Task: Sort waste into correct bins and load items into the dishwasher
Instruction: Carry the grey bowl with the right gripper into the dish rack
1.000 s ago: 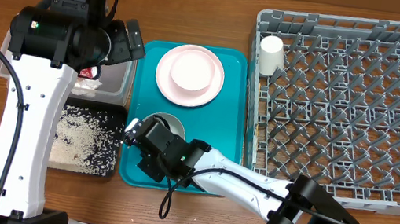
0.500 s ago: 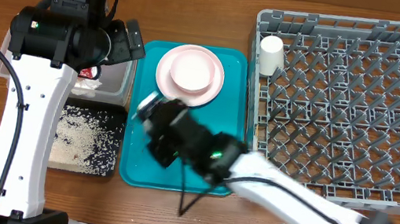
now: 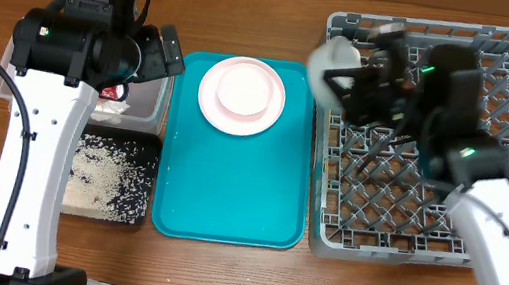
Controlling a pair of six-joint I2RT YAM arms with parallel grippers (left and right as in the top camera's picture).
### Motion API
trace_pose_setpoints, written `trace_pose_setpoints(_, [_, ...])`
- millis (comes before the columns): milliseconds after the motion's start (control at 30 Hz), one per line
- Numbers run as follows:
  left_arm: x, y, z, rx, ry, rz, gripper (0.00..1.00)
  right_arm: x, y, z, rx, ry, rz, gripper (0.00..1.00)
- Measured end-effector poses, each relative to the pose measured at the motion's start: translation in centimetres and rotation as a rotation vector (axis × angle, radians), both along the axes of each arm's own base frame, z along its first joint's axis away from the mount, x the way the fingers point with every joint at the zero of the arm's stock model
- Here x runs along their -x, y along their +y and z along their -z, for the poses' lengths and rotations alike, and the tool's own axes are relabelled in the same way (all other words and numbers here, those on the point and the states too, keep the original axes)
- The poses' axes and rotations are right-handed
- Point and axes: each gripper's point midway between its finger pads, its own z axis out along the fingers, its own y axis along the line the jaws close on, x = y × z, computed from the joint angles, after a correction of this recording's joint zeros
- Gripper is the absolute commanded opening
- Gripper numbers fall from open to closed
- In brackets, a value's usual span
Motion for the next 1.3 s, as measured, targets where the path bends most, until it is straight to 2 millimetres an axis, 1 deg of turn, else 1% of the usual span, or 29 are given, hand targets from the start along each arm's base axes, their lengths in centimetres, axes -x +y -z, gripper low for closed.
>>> trace_pose_setpoints(100, [0.0, 0.0, 0.0, 0.001, 0.000, 0.000, 1.00, -1.7, -2.9, 0.9, -0.118, 0.058, -0.043, 0.04])
trace_pose_setpoints(233, [0.0, 0.0, 0.0, 0.000, 0.000, 0.000, 1.00, -3.2, -5.2, 1.9, -0.269, 0.093, -0.137, 0.04])
trace_pose_setpoints(300, [0.0, 0.0, 0.0, 0.000, 0.000, 0.000, 1.00, -3.7, -6.4, 2.8, -0.343, 0.127, -0.184, 0.04])
trace_pose_setpoints(400, [0.0, 0.0, 0.0, 0.000, 0.000, 0.000, 1.00, -4.0, -7.3, 4.1, -0.420, 0.184, -0.231, 0.04])
trace_pose_setpoints(567, [0.0, 0.0, 0.0, 0.000, 0.000, 0.000, 1.00, -4.0, -7.3, 6.0, -0.489, 0.280, -0.271, 0.04])
trace_pose_setpoints(767, [0.0, 0.0, 0.0, 0.000, 0.000, 0.000, 1.00, -3.6, -6.9, 6.0, -0.505, 0.300, -0.294, 0.04])
trace_pose_setpoints(933, [0.0, 0.0, 0.0, 0.000, 0.000, 0.000, 1.00, -2.9, -6.5, 6.8, -0.513, 0.351, -0.288, 0.04])
trace_pose_setpoints(1100, [0.0, 0.0, 0.0, 0.000, 0.000, 0.000, 1.00, -3.3, -6.7, 7.8, -0.469, 0.311, -0.262, 0.04])
trace_pose_setpoints(1300, [0.0, 0.0, 0.0, 0.000, 0.000, 0.000, 1.00, -4.2, -6.8, 7.6, -0.423, 0.211, -0.261, 0.04])
